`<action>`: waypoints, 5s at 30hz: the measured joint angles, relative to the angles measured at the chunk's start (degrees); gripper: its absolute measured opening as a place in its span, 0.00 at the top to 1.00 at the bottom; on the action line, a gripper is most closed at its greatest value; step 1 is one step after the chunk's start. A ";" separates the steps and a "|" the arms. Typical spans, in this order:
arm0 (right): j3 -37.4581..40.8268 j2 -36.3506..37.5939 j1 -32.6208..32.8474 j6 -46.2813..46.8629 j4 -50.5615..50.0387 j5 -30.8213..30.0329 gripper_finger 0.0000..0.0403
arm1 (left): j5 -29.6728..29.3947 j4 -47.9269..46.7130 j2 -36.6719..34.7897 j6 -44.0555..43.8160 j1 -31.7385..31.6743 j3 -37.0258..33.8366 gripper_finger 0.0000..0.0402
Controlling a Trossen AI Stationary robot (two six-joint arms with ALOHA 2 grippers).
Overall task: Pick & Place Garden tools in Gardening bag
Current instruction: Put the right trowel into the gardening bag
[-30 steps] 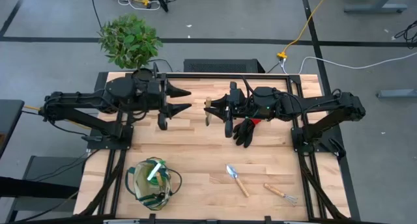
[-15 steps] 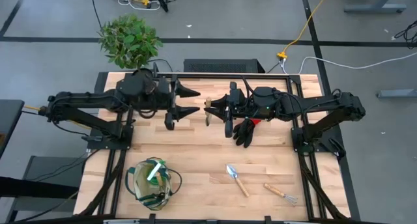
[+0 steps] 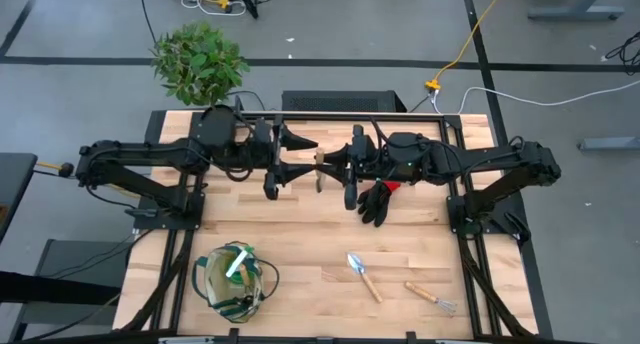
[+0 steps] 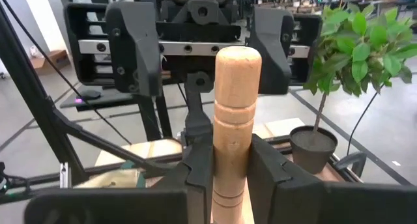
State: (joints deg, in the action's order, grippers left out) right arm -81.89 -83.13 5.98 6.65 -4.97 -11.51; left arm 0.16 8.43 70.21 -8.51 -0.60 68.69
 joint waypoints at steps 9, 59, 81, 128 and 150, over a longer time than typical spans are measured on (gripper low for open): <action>0.04 -0.26 -0.04 0.37 -1.40 0.13 0.86 | 0.10 1.93 2.64 -0.25 0.02 -0.04 0.35; 0.04 -0.26 -0.07 0.50 -2.75 0.00 0.86 | 0.12 5.00 5.65 -0.46 0.02 -0.02 0.81; 0.04 2.02 0.04 -0.24 -3.99 0.53 0.50 | 2.02 3.09 2.52 1.96 0.02 0.00 0.82; 0.02 9.00 4.42 1.25 -15.58 -4.98 0.90 | 8.57 -20.22 -9.85 3.67 11.17 -0.01 0.82; 0.02 9.62 4.37 0.09 -15.75 -4.04 1.00 | -0.26 -20.78 -9.96 1.68 26.52 0.00 0.82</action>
State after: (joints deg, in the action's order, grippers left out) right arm -81.87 -73.52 10.35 6.75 -20.73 -15.55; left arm -0.10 -12.35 60.25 -6.83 25.92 68.69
